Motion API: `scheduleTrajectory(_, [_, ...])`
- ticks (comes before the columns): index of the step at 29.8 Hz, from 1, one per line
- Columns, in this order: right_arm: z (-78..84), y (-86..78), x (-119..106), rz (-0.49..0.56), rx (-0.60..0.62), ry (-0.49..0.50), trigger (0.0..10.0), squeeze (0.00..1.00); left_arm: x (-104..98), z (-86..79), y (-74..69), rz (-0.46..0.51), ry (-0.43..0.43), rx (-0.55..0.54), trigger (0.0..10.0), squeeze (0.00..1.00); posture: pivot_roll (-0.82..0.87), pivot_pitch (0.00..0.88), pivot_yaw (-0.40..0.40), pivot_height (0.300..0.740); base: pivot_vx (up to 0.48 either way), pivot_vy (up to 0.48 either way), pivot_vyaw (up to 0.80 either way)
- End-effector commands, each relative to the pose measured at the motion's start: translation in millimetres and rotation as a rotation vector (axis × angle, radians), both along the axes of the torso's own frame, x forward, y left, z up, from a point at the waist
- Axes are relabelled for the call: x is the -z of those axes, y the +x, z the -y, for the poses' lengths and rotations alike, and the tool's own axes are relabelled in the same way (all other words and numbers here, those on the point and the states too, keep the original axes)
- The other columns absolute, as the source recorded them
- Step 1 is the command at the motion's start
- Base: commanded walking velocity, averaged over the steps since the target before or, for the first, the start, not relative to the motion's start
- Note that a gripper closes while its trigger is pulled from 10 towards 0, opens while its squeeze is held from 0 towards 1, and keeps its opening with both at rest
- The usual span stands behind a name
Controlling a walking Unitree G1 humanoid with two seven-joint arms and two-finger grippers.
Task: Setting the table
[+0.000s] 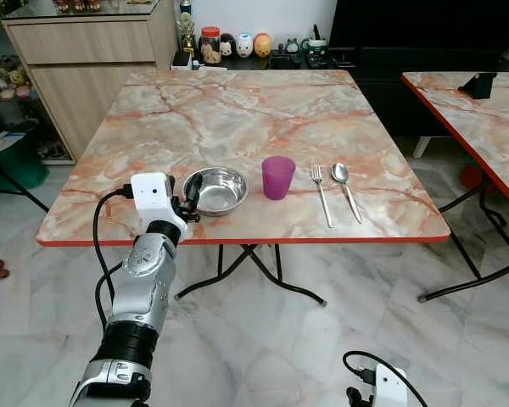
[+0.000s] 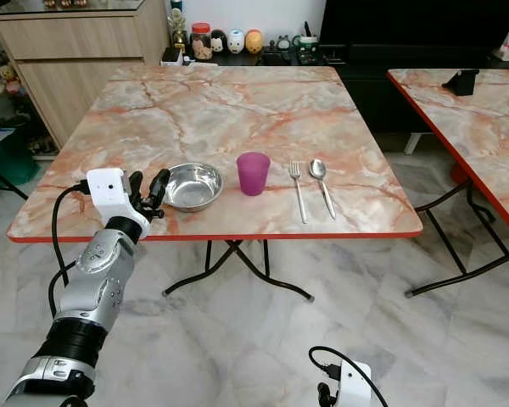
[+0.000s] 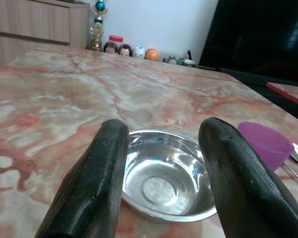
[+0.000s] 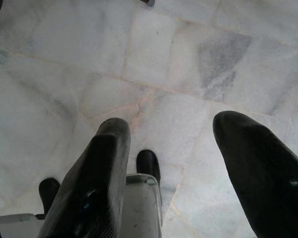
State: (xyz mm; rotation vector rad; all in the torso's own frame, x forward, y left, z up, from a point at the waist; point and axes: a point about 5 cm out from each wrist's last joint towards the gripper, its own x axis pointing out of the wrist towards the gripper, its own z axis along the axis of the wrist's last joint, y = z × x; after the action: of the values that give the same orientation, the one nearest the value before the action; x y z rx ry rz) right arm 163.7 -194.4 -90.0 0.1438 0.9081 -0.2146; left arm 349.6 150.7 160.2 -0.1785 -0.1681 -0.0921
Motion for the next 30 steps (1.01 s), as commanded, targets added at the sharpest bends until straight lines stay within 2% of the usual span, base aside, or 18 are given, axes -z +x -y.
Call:
scheduleTrajectory(1, [-0.7, -1.6, 1, -0.012, -0.003, 0.001, 10.0, 0.0, -6, -3.0, -2.3, 0.031, -0.024, -0.007, 10.0, 0.0, 0.04, 0.0, -0.019, 0.74, 0.0, 0.0, 0.0])
scheduleTrajectory(8, [-0.1, -4.2, 2, -0.008, -0.011, -0.005, 10.0, 0.0, -16, -5.9, -4.6, 0.088, -0.012, -0.011, 10.0, 0.0, 0.05, 0.0, -0.017, 0.74, 0.08, 0.0, 0.0])
scheduleTrajectory(16, [11.2, -26.6, 8, -0.05, -0.032, -0.047, 10.0, 0.0, -17, -8.2, -5.4, 0.099, -0.014, -0.012, 10.0, 0.0, 0.05, 0.0, -0.013, 0.74, 0.3, 0.0, 0.0])
scheduleTrajectory(22, [15.7, -34.8, 9, -0.045, -0.036, -0.054, 10.0, 0.0, -19, -9.2, -5.5, 0.099, -0.014, -0.009, 10.0, 0.0, 0.04, 0.0, -0.006, 0.74, 0.301, 0.0, 0.0])
scheduleTrajectory(25, [23.2, -46.4, 11, -0.073, -0.01, -0.064, 10.0, 0.0, -18, -9.9, -5.1, 0.097, -0.017, -0.013, 10.0, 0.0, 0.04, 0.0, -0.009, 0.74, 0.299, 0.0, 0.0])
scheduleTrajectory(30, [24.7, -46.1, 11, -0.071, -0.012, -0.064, 10.0, 0.0, -19, -10.1, -5.1, 0.098, -0.018, -0.016, 10.0, 0.0, 0.04, 0.0, -0.009, 0.74, 0.3, 0.0, 0.0])
